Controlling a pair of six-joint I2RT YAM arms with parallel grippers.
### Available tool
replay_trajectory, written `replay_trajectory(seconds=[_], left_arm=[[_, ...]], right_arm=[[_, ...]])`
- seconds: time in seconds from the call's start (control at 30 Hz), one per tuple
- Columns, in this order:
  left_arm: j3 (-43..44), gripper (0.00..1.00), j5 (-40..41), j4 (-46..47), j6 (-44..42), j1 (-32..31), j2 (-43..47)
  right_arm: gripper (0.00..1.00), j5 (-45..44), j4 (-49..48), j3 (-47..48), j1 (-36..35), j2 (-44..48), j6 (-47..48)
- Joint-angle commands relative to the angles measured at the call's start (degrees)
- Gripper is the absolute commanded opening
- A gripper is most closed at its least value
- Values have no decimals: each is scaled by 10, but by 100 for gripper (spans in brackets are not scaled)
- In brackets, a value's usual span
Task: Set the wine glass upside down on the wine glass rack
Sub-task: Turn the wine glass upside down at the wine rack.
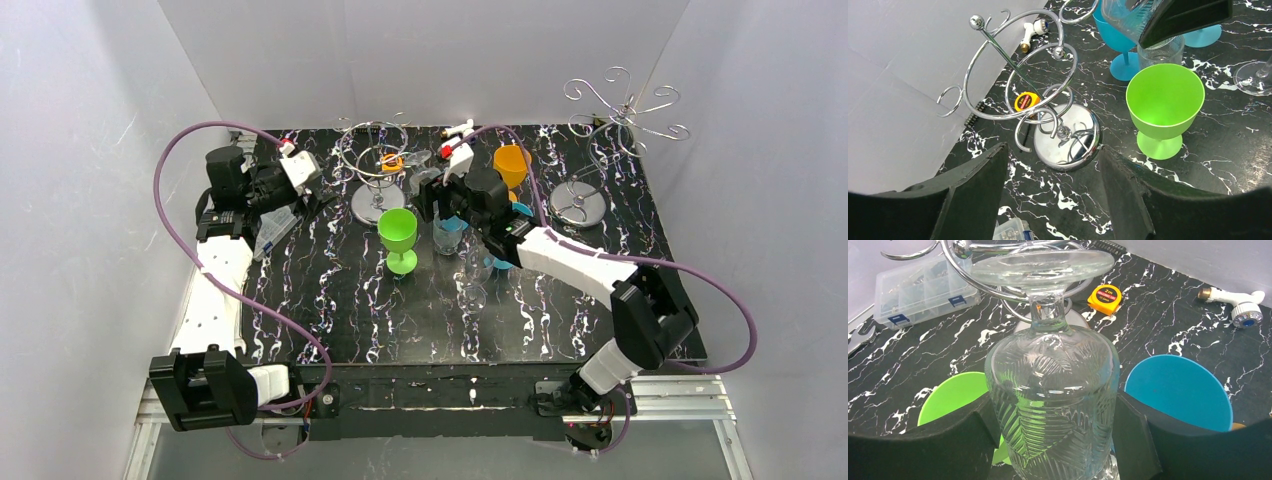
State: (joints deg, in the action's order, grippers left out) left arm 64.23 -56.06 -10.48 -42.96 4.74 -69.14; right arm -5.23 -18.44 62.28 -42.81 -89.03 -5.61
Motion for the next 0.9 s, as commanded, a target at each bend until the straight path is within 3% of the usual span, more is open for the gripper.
replay_trajectory(seconds=[0.0, 0.87], left_arm=[[4, 66, -4, -5, -3, -6, -2], [1, 65, 6, -27, -47, -6, -33]], right_arm=[[1, -5, -107, 21, 0, -7, 9], [1, 37, -214, 51, -1, -91, -8]])
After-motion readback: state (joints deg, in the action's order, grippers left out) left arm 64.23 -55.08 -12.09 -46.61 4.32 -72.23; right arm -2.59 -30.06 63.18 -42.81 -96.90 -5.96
